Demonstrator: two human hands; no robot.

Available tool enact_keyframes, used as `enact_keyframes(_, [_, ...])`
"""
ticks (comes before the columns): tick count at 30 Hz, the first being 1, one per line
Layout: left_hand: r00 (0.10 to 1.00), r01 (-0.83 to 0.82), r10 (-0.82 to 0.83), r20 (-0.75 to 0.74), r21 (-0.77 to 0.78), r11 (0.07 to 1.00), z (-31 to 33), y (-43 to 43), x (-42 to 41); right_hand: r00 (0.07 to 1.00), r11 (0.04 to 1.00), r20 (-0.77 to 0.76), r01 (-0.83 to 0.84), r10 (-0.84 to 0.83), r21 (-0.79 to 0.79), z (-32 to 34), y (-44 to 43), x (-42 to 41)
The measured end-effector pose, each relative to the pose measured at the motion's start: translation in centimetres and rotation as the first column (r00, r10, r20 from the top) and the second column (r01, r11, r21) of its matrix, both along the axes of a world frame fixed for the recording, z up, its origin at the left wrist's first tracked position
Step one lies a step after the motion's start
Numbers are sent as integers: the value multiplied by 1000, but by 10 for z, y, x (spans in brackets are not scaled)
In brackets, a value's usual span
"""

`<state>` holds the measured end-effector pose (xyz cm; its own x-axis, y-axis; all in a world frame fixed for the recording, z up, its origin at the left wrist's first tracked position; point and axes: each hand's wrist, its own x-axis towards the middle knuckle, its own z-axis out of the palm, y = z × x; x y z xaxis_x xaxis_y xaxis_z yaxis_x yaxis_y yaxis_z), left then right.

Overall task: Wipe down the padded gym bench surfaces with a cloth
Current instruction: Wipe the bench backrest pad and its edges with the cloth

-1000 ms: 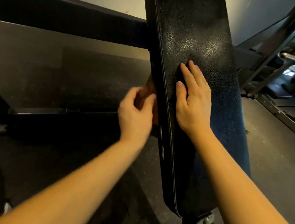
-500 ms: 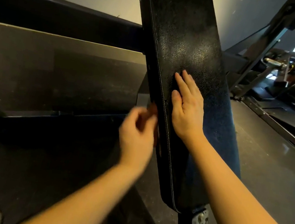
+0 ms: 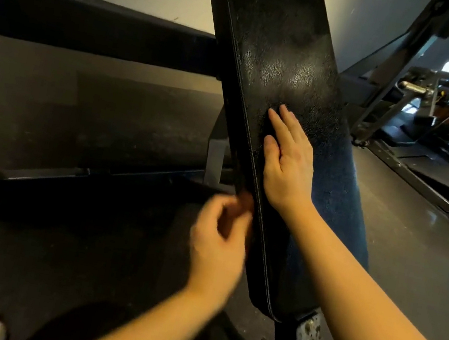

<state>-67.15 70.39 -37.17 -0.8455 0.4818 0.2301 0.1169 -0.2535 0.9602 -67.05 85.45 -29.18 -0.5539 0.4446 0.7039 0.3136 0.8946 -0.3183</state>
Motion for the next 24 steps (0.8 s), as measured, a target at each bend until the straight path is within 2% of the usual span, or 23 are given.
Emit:
enact_keyframes(3, [998, 59, -61, -30, -47, 997, -7, -18, 24, 1000, 1000, -2, -4, 4, -18, -1, 0, 1])
enact_keyframes(6, [984, -67, 63, -169, -16, 998, 32, 23, -47, 1000, 1000, -8, -12, 12, -1, -2, 2, 1])
enact_keyframes(7, [977, -125, 121, -178, -14, 992, 46, 37, -77, 1000, 1000, -6, -11, 11, 1, -2, 2, 1])
enact_keyframes(9, [974, -136, 134, -184, 1, 991, 58, 49, -103, 1000, 1000, -4, -1, 1, -8, -2, 1, 1])
enact_keyframes(11, [982, -70, 68, -176, -2, 998, 44, 35, -83, 1000, 1000, -7, 7, -7, -8, 0, 0, 1])
enact_keyframes(14, [973, 174, -187, -138, -101, 980, 4, -12, -23, 1000, 1000, 1, -4, 4, -9, -1, 0, 1])
enact_keyframes(16, [961, 222, -237, -143, -111, 969, 3, -21, -14, 1000, 1000, 9, -11, 11, -16, -1, 0, 1])
enact_keyframes(19, [960, 12, -20, -280, -30, 999, 45, 22, -77, 1000, 1000, 11, -6, 7, -20, -1, 1, 3])
enact_keyframes(22, [955, -118, 111, -275, -7, 993, 90, 67, -164, 1000, 1000, 28, 7, -6, -25, -1, 0, 3])
enact_keyframes(24, [958, -131, 133, -253, 21, 991, 90, 73, -172, 1000, 999, 25, 6, -5, -42, -1, -1, 4])
